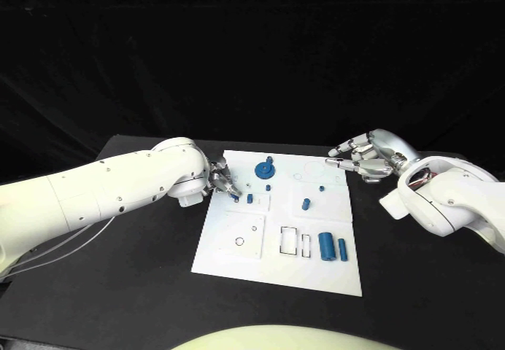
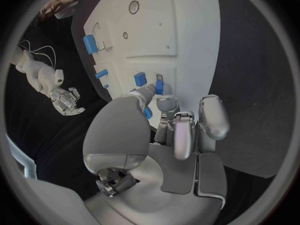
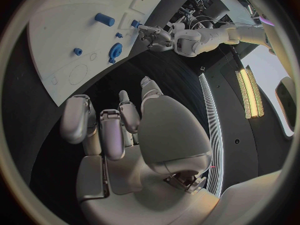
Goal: Assemble the parts on the task board
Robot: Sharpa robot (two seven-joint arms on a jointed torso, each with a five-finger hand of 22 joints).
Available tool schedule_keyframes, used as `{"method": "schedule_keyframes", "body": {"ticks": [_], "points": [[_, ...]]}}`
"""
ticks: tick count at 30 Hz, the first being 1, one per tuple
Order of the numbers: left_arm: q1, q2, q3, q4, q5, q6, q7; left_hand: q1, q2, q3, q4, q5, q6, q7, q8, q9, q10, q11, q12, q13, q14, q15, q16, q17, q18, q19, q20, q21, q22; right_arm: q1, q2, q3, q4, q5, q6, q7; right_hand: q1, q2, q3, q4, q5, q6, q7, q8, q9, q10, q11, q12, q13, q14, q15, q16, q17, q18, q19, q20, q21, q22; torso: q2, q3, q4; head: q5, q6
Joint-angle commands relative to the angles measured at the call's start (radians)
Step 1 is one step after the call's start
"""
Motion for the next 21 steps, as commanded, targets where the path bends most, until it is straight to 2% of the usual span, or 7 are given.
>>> {"method": "schedule_keyframes", "body": {"ticks": [1,8,21], "points": [[-0.002,0.003,0.0,0.003,-0.022,-0.003,0.0,-0.011,-0.004,0.006,0.002,-0.002,0.013,-0.007,0.005,0.001,0.009,0.001,0.003,-0.001,0.097,-0.007,0.003,0.239,-0.014,0.008,-0.001,0.006,0.002,-0.001,-0.001,0.0,0.001,-0.004,0.012,0.003,-0.008,0.001,-0.007,0.0,0.003,-0.002,-0.005,0.006,0.001,0.0,-0.003,-0.004,0.001,0.059,-0.007,-0.003,0.068,0.011,-0.003,-0.002,-0.003,0.001,0.0,0.0005,-0.0017,0.001,0.0],[-0.003,0.005,0.0,0.005,-0.026,0.024,-0.01,-0.02,-0.007,0.007,0.007,-0.003,0.015,-0.007,0.006,0.001,0.009,0.001,0.001,-0.003,0.097,-0.007,0.003,0.239,-0.015,0.009,-0.001,0.007,0.004,-0.001,-0.002,0.0,0.002,-0.004,0.012,0.003,-0.008,0.001,-0.007,0.0,0.003,-0.002,-0.005,0.006,0.001,0.0,-0.003,-0.004,0.001,0.059,-0.007,-0.003,0.068,0.011,-0.003,-0.002,-0.003,0.001,0.0,0.0012,-0.0001,-0.001,-0.004],[-0.003,0.005,0.0,0.012,-0.027,0.073,-0.019,-0.03,-0.017,0.005,0.01,-0.004,0.018,-0.008,0.008,0.001,0.01,0.0,-0.001,-0.007,0.097,-0.008,0.003,0.239,-0.015,0.01,-0.002,0.008,0.005,-0.001,-0.003,0.0,0.003,-0.004,0.012,0.003,-0.008,0.001,-0.007,0.0,0.003,-0.002,-0.005,0.006,0.001,0.0,-0.003,-0.004,0.001,0.059,-0.007,-0.003,0.068,0.011,-0.003,-0.002,-0.003,0.001,0.0,-0.0001,-0.0007,-0.001,-0.004]]}}
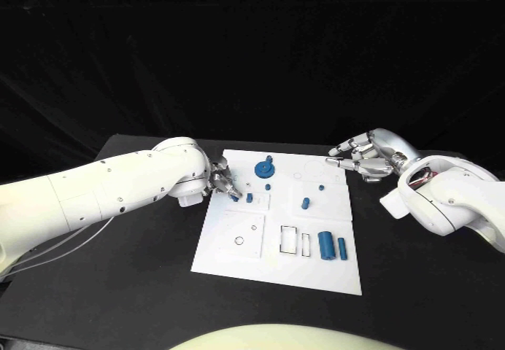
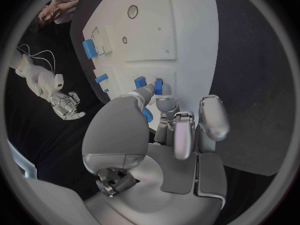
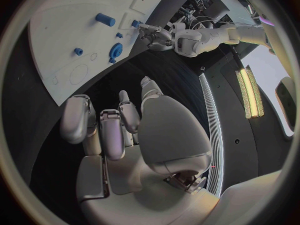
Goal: Assemble the parts on the task board
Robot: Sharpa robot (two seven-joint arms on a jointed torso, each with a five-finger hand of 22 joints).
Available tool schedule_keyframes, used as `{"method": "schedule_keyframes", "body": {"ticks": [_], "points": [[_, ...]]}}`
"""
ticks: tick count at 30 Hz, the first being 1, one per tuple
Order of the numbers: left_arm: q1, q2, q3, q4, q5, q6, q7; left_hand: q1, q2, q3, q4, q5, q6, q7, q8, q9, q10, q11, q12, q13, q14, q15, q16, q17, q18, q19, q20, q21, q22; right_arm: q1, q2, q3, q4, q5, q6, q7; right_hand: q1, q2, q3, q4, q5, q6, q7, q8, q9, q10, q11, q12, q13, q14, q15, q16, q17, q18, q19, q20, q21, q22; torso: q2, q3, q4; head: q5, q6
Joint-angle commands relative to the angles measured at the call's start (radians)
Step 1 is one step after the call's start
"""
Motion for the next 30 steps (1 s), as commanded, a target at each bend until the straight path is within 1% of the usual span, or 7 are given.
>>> {"method": "schedule_keyframes", "body": {"ticks": [1,6,10,14,19,22,30], "points": [[-0.002,0.002,-0.001,0.004,-0.006,0.043,-0.009,-0.007,-0.001,0.0,0.004,-0.004,0.01,-0.001,0.002,0.0,0.006,-0.003,-0.001,-0.002,0.097,-0.008,0.003,0.239,-0.015,0.007,0.002,0.003,0.002,-0.001,0.0,0.0,0.001,-0.004,0.011,0.003,-0.008,0.001,-0.007,0.0,0.003,-0.002,-0.005,0.006,0.001,0.0,-0.003,-0.004,0.001,0.059,-0.007,-0.003,0.068,0.011,-0.003,-0.002,-0.003,0.001,0.0,-0.0003,0.0005,0.0,-0.001],[-0.002,0.0,-0.001,0.005,-0.007,0.046,-0.011,-0.009,-0.003,-0.001,0.006,-0.004,0.011,-0.001,0.002,-0.001,0.006,-0.003,-0.001,-0.002,0.097,-0.008,0.003,0.239,-0.015,0.006,0.002,0.003,0.001,-0.001,-0.001,0.0,0.001,-0.004,0.011,0.002,-0.008,0.001,-0.007,0.0,0.003,-0.002,-0.005,0.006,0.001,0.0,-0.003,-0.004,0.001,0.059,-0.007,-0.003,0.068,0.011,-0.003,-0.002,-0.003,0.001,0.0,-0.0006,0.0014,0.0,-0.002],[-0.002,0.0,-0.001,0.005,-0.007,0.045,-0.012,-0.009,-0.003,-0.001,0.006,-0.004,0.011,-0.001,0.002,-0.001,0.006,-0.003,-0.001,-0.002,0.097,-0.008,0.003,0.239,-0.015,0.006,0.002,0.003,0.001,-0.001,0.0,0.0,0.001,-0.004,0.011,0.002,-0.008,0.001,-0.007,0.0,0.003,-0.002,-0.005,0.006,0.001,0.0,-0.003,-0.004,0.001,0.059,-0.007,-0.003,0.068,0.011,-0.003,-0.002,-0.003,0.001,0.0,-0.0007,0.0001,0.001,-0.002],[-0.002,0.001,-0.001,0.004,-0.007,0.043,-0.012,-0.011,-0.004,-0.001,0.006,-0.004,0.011,-0.001,0.003,-0.001,0.006,-0.003,-0.002,-0.003,0.097,-0.008,0.003,0.239,-0.015,0.007,0.002,0.003,0.002,-0.001,0.0,0.0,0.001,-0.004,0.011,0.003,-0.008,0.001,-0.007,0.0,0.003,-0.002,-0.005,0.006,0.001,0.0,-0.003,-0.004,0.001,0.059,-0.007,-0.003,0.068,0.011,-0.003,-0.002,-0.003,0.001,0.0,-0.0001,-0.0002,0.001,-0.003],[-0.002,0.003,-0.001,0.002,-0.01,0.041,-0.014,-0.013,-0.004,-0.001,0.008,-0.003,0.012,-0.001,0.003,-0.001,0.006,-0.003,-0.002,-0.003,0.097,-0.008,0.003,0.239,-0.015,0.007,0.002,0.003,0.001,-0.001,0.0,0.0,0.0,-0.004,0.012,0.003,-0.008,0.001,-0.007,0.0,0.003,-0.002,-0.005,0.006,0.001,0.0,-0.003,-0.004,0.001,0.059,-0.007,-0.003,0.068,0.011,-0.003,-0.002,-0.003,0.001,0.0,-0.0003,0.0,0.001,-0.004],[-0.002,0.005,-0.001,0.001,-0.011,0.041,-0.015,-0.015,-0.004,-0.001,0.01,-0.003,0.012,-0.001,0.003,-0.001,0.006,-0.003,-0.002,-0.004,0.097,-0.008,0.003,0.239,-0.015,0.007,0.002,0.003,0.002,-0.001,0.0,0.0,0.0,-0.004,0.011,0.003,-0.008,0.001,-0.007,0.0,0.003,-0.002,-0.005,0.006,0.001,0.0,-0.003,-0.004,0.001,0.059,-0.007,-0.003,0.068,0.011,-0.003,-0.002,-0.003,0.001,0.0,0.0003,-0.0001,0.001,-0.005],[-0.002,0.011,-0.001,-0.001,-0.012,0.054,-0.025,-0.04,-0.013,-0.009,0.027,-0.004,0.015,0.0,0.006,-0.002,0.008,-0.003,-0.003,-0.006,0.097,-0.008,0.003,0.239,-0.016,0.009,0.001,0.006,0.006,-0.001,0.0,0.0,0.001,-0.004,0.011,0.003,-0.009,0.001,-0.008,0.0,0.005,-0.001,-0.005,0.006,0.002,-0.001,-0.003,-0.005,-0.001,0.058,-0.008,-0.005,0.065,0.011,-0.003,-0.002,-0.006,-0.001,0.0,0.0003,-0.0003,0.001,-0.006]]}}
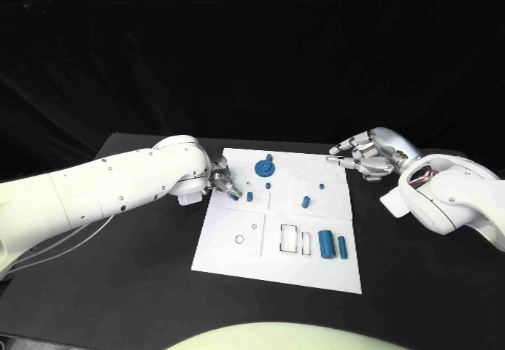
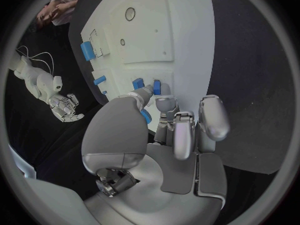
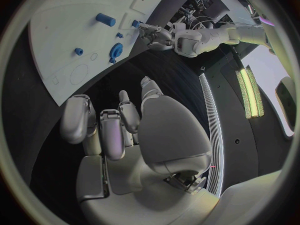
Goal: Assemble the parts on the task board
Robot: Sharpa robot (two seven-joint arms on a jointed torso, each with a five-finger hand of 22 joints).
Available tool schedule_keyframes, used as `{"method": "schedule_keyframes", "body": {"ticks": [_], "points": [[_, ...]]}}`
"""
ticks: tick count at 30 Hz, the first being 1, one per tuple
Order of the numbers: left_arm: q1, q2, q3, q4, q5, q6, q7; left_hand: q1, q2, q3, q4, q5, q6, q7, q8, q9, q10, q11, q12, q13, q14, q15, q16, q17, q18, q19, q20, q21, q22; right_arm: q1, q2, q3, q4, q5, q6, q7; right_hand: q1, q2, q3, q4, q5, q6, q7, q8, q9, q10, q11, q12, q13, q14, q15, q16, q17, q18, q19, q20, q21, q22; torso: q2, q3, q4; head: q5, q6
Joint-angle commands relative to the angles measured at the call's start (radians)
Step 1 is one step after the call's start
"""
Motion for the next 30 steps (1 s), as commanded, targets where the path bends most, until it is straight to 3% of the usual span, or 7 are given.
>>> {"method": "schedule_keyframes", "body": {"ticks": [1,13,30], "points": [[-0.003,0.007,-0.002,0.002,0.0,0.037,-0.011,-0.016,-0.003,-0.004,0.012,-0.004,0.007,0.001,0.005,-0.002,0.006,0.0,-0.003,-0.002,0.097,-0.008,0.003,0.238,-0.016,0.01,0.001,0.006,0.004,-0.001,0.0,0.0,0.002,-0.004,0.011,0.003,-0.009,0.001,-0.008,0.0,0.005,-0.001,-0.005,0.006,0.001,-0.001,-0.003,-0.006,-0.001,0.058,-0.008,-0.005,0.065,0.011,-0.003,-0.002,-0.006,-0.001,0.0,0.0004,-0.0001,0.0,0.0],[-0.002,0.011,-0.002,-0.001,-0.001,0.048,-0.031,-0.067,-0.013,-0.053,0.047,-0.007,0.018,0.001,0.015,-0.001,0.018,0.0,0.011,0.007,0.098,-0.008,0.004,0.239,-0.019,0.019,0.001,0.016,0.02,-0.001,-0.002,0.0,0.003,-0.004,0.011,0.002,-0.009,0.001,-0.008,0.0,0.005,-0.001,-0.005,0.006,0.001,-0.001,-0.003,-0.006,-0.001,0.058,-0.008,-0.005,0.065,0.011,-0.003,-0.002,-0.006,-0.001,0.0,0.0005,-0.0004,-0.001,0.001],[-0.002,0.009,-0.001,-0.004,0.004,0.0,-0.027,-0.107,-0.012,-0.13,0.093,-0.007,0.019,0.002,0.02,-0.003,0.019,0.001,0.016,0.008,0.098,-0.008,0.004,0.239,-0.02,0.022,0.0,0.018,0.024,-0.001,-0.003,0.0,0.004,-0.004,0.009,0.002,-0.01,0.001,-0.01,0.001,0.005,-0.001,-0.006,0.007,0.001,-0.002,-0.003,-0.006,-0.001,0.058,-0.008,-0.006,0.064,0.011,-0.003,-0.002,-0.006,0.0,0.0,-0.0004,0.0001,-0.003,0.001]]}}
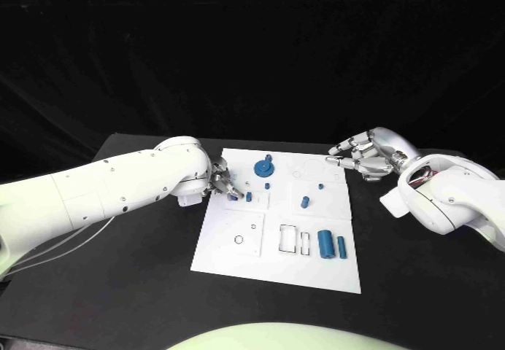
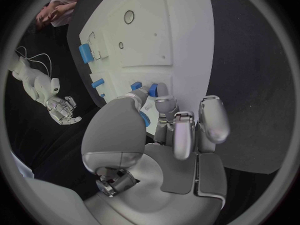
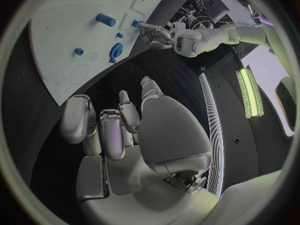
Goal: Assemble the parts on the task board
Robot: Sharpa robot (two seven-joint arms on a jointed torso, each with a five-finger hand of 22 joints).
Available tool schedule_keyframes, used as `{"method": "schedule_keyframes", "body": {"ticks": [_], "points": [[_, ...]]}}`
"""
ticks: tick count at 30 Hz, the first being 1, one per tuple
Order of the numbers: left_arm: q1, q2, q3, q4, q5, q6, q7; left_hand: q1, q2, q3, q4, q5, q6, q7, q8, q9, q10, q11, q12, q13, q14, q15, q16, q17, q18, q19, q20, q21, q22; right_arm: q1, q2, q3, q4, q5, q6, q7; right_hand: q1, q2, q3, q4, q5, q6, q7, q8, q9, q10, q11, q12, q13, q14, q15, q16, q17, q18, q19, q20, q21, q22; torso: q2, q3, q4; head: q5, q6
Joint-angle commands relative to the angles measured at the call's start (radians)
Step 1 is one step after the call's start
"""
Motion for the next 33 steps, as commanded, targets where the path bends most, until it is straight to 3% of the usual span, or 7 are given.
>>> {"method": "schedule_keyframes", "body": {"ticks": [1,10,33], "points": [[-0.001,-0.001,0.0,0.001,0.008,-0.02,0.003,-0.021,0.001,-0.028,0.011,-0.007,0.004,0.004,0.004,-0.001,0.005,0.001,0.008,0.003,0.098,-0.007,0.004,0.24,-0.02,0.007,0.0,0.003,0.002,-0.001,0.0,0.0,0.001,-0.004,0.009,0.003,-0.01,0.001,-0.004,0.0,0.005,-0.001,-0.005,0.007,0.001,-0.002,-0.003,-0.006,-0.001,0.058,-0.008,-0.006,0.064,0.011,-0.003,-0.002,-0.006,0.0,0.0,0.0,0.0002,-0.001,0.0],[-0.001,-0.006,0.0,0.006,0.018,-0.029,0.008,-0.043,0.006,-0.111,0.014,-0.006,0.005,0.002,0.008,-0.003,0.007,0.0,0.014,0.005,0.098,-0.008,0.004,0.24,-0.02,0.008,0.0,0.004,0.004,-0.001,0.0,0.0,0.0,-0.004,0.009,0.003,-0.01,0.001,-0.004,0.0,0.005,-0.001,-0.005,0.007,0.001,-0.002,-0.003,-0.006,-0.001,0.058,-0.008,-0.006,0.064,0.011,-0.003,-0.002,-0.006,0.0,0.0,-0.0001,0.0003,-0.001,-0.002],[0.0,-0.017,0.008,0.024,0.04,-0.054,0.014,-0.023,0.029,-0.131,0.011,-0.004,0.006,0.0,0.011,-0.003,0.008,-0.001,0.018,0.008,0.098,-0.01,0.004,0.24,-0.02,0.008,-0.001,0.004,0.004,-0.003,0.004,0.0,-0.005,-0.004,0.011,0.003,-0.012,0.001,-0.006,0.002,0.005,-0.001,-0.006,0.007,0.001,-0.001,-0.003,-0.005,-0.001,0.059,-0.008,-0.005,0.065,0.011,-0.003,-0.002,-0.006,0.0,0.0,-0.0003,0.0001,-0.001,-0.002]]}}
